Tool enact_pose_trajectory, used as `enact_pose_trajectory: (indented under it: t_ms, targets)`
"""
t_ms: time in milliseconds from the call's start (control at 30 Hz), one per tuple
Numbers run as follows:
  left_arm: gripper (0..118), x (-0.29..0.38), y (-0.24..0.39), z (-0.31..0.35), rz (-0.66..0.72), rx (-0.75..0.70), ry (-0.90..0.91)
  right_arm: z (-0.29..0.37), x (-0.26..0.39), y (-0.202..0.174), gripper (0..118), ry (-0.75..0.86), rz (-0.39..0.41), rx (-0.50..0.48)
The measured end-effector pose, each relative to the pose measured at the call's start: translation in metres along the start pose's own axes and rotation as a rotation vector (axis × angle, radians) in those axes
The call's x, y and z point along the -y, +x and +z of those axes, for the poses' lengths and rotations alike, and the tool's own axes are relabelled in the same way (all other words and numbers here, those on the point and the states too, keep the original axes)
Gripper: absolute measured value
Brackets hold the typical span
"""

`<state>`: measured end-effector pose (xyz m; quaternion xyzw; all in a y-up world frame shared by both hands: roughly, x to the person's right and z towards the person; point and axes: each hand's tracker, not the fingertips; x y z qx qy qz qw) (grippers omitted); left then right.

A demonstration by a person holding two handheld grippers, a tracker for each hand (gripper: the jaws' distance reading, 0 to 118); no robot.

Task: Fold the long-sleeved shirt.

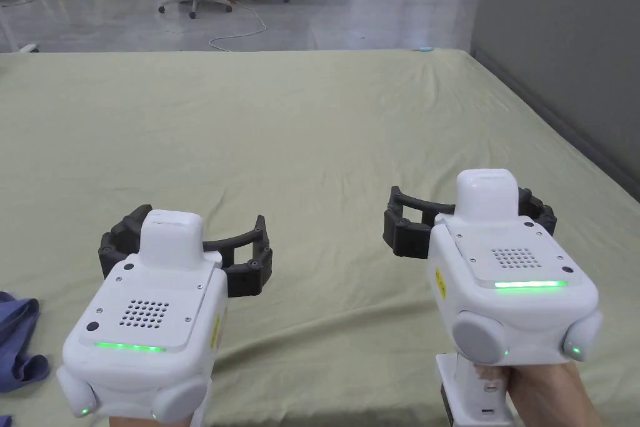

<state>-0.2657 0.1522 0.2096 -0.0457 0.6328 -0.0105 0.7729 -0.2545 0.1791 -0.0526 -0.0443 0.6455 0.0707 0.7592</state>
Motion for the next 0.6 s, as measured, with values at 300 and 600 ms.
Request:
enact_pose_trajectory:
  t_ms: [300,600]
  targets:
    - [118,-0.001,0.0,0.001,-0.006,0.028,0.001,0.003,0.001,-0.005,118,-0.014,-0.002,0.022]
    - [118,-0.001,0.002,-0.001,-0.016,0.027,-0.003,-0.005,0.009,0.012,118,-0.071,-0.106,-0.012]
